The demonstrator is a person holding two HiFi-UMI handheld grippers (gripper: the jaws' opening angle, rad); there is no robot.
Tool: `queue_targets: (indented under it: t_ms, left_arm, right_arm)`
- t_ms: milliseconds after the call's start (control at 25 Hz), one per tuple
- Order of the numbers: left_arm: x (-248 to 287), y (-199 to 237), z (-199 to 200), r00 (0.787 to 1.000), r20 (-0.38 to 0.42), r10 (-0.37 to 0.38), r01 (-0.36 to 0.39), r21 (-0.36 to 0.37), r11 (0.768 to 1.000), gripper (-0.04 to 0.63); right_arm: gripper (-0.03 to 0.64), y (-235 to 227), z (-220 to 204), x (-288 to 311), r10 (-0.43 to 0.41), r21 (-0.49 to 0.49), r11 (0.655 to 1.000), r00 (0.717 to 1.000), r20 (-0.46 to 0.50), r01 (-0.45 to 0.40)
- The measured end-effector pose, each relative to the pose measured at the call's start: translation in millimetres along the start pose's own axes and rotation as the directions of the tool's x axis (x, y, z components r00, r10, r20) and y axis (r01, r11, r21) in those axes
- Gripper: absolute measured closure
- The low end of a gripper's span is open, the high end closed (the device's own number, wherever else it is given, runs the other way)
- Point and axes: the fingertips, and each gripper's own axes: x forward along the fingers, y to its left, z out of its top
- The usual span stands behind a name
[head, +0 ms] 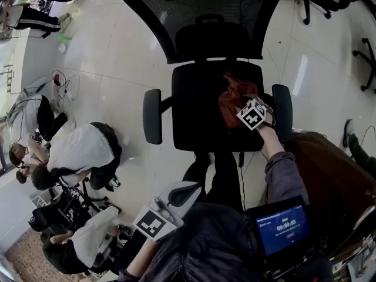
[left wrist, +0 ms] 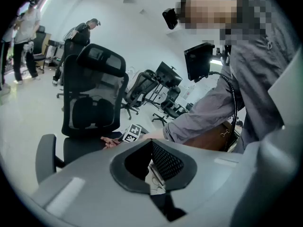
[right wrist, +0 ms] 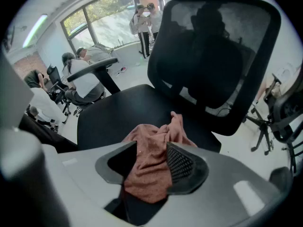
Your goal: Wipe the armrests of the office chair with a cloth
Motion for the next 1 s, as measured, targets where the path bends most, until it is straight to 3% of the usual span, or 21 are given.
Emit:
queue_targets:
  t_ms: [160, 280, 480, 680, 800, 880, 1000]
  left_arm:
    - [13.5, 18.2, -8.1, 1.0, -0.014, 0.02, -0.021, -0.056, 0.998, 0.58]
    - [20.3, 29.0, -18.1, 0.999, -0.036, 0.034, -0.038, -0.099, 0.994, 0.58]
    - [23.2, 37.3, -15.5, 0.998, -0.039, 0.039, -0.044, -0.141, 0.989, 0.58]
    - [26.3, 42.8, -19.4, 0.998, -0.045, 0.052, -0.058, -0.162, 0.985, 0.58]
    - [26.1, 44.1, -22.9, 0.996, -0.055, 0.064, -0.072, -0.167, 0.983, 0.58]
    - [26.4, 44.0, -23.7, 0.996, -0.057, 0.064, -0.072, -0.159, 0.985, 0.58]
    - [29.0, 42.7, -22.8, 0.997, -0.04, 0.059, -0.065, -0.146, 0.987, 0.58]
  right_arm:
    - [0.305, -21.8, -7.4, 38.5, 0.0, -0.103, 0.995, 0.999, -0.053, -0.005]
    - [0.256, -23.6, -5.9, 64.6, 0.008, -0.183, 0.983, 0.997, -0.075, -0.021]
    - [0.25, -30.4, 0.5, 80.5, -0.001, -0.215, 0.976, 0.995, -0.1, -0.02]
    - [0.262, -26.3, -18.9, 96.4, -0.02, -0.249, 0.968, 0.989, -0.146, -0.017]
    - [0.367, -18.2, -25.5, 106.7, -0.028, -0.264, 0.964, 0.982, -0.186, -0.023]
    - [0.591, -11.8, -24.7, 110.1, -0.029, -0.282, 0.959, 0.978, -0.208, -0.032]
    - [0.592, -12.1, -21.2, 101.8, -0.039, -0.24, 0.971, 0.978, -0.204, -0.012]
